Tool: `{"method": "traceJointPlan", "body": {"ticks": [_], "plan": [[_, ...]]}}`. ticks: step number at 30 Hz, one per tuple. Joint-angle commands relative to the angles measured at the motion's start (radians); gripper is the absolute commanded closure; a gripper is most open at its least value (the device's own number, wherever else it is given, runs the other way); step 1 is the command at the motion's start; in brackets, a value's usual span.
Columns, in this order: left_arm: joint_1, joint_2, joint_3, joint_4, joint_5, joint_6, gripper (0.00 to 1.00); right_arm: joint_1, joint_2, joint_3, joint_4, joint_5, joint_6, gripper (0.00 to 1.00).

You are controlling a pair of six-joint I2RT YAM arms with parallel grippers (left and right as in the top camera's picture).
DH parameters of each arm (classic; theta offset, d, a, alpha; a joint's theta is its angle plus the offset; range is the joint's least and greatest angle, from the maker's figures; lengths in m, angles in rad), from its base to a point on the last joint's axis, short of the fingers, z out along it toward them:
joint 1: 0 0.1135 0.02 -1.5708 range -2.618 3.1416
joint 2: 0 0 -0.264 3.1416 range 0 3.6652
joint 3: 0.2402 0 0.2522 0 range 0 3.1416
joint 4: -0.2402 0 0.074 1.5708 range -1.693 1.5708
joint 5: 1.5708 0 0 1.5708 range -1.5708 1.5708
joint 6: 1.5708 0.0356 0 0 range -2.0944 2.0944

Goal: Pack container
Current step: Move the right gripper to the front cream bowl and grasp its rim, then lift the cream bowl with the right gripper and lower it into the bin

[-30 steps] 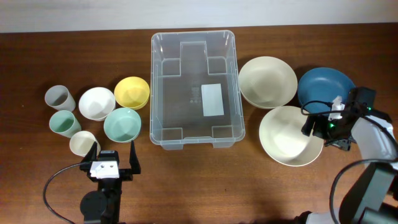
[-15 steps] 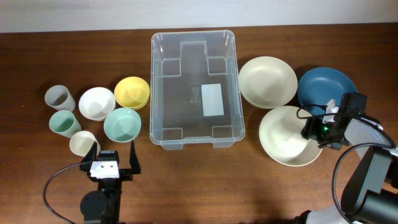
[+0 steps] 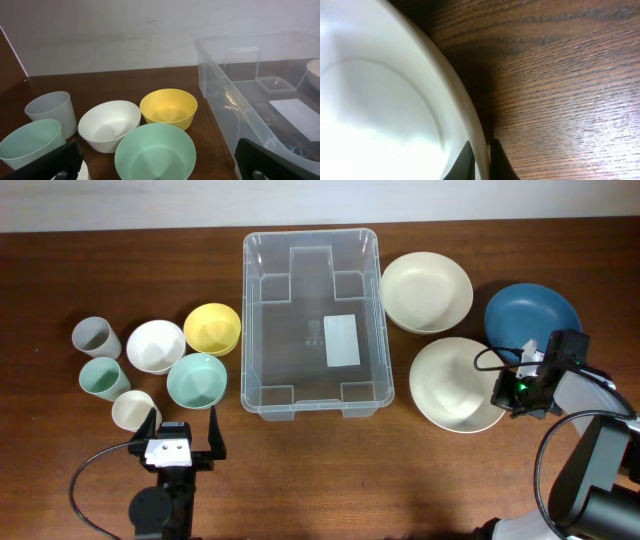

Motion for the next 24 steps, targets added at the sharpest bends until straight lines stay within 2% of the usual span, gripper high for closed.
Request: {"method": "traceJointPlan", "body": {"ticks": [1, 5, 11, 19, 24], "plan": [[-0.003, -0.008, -0.008, 0.002, 0.008, 0.016, 0.00, -0.003, 0.010, -0.010, -0.026, 0.079, 0.000, 0.96], [-0.003, -0.008, -0.008, 0.002, 0.008, 0.016, 0.00, -0.003, -0.023, -0.008, -0.050, 0.078, 0.000, 0.96], [-0.003, -0.008, -0.008, 0.002, 0.008, 0.016, 0.00, -0.003, -0.187, 0.036, -0.135, 0.071, 0.004, 0.96], [-0.003, -0.008, -0.008, 0.002, 0.008, 0.016, 0.00, -0.003, -0.506, 0.142, -0.227, 0.047, 0.057, 0.96], [-0.003, -0.008, -0.008, 0.002, 0.008, 0.016, 0.01, -0.001, -0.657, 0.184, -0.211, -0.060, 0.056, 0.96]]}}
